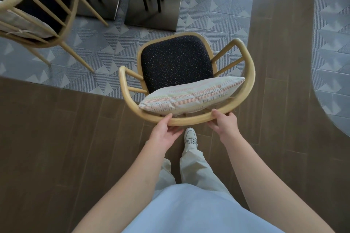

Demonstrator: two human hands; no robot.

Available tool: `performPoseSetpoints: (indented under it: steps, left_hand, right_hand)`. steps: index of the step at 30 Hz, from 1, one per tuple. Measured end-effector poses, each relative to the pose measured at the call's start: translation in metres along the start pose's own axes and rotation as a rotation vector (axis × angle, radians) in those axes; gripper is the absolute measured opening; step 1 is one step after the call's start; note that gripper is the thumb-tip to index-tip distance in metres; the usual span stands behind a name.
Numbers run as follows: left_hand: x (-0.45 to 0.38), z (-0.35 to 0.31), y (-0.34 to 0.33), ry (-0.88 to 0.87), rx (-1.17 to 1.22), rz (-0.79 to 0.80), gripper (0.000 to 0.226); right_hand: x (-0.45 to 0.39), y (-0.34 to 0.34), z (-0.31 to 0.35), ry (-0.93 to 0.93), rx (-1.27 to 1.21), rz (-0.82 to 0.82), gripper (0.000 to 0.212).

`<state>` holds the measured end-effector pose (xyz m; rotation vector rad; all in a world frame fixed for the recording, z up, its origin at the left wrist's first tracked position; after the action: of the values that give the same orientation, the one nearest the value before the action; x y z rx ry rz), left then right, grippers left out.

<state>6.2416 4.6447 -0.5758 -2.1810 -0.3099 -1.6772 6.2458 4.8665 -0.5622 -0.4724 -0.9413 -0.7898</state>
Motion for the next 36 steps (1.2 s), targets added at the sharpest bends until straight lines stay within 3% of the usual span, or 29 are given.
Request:
performPoseSetpoints:
  steps: [9, 13, 17, 23, 36]
  left_hand:
    - [-0.008, 0.003, -0.014, -0.004, 0.029, -0.056, 0.008]
    - [-0.011, 0.003, -0.009, -0.018, 0.027, -0.122, 0.020]
    - [-0.017, -0.023, -0.012, -0.073, 0.034, -0.162, 0.028]
    - [-0.023, -0.081, -0.002, -0.142, -0.018, -0.150, 0.012]
    - [-0.053, -0.226, 0.065, -0.163, -0.206, -0.100, 0.012]
  right_hand:
    - [-0.024, -0.005, 0.009, -0.140, -0.013, 0.051, 0.017]
    - [-0.023, -0.007, 0.009, -0.154, 0.024, 0.095, 0.005]
    - [-0.024, -0.029, 0.021, -0.125, -0.002, 0.159, 0.029]
    - [-0.017, -0.074, 0.021, -0.141, -0.035, 0.196, 0.040]
    - [0.007, -0.204, -0.026, -0.112, -0.204, 0.157, 0.041]
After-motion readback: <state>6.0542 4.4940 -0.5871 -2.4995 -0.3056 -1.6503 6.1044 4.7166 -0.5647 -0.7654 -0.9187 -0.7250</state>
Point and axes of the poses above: each hand's wrist, its own x-axis away from the middle knuckle, its own y-axis out of the back of the hand, z = x × y, the point moved 9 cm from there along -x, towards the middle knuckle, and after that the axes turned 14 degrees about -x, right-handed, at the moved point
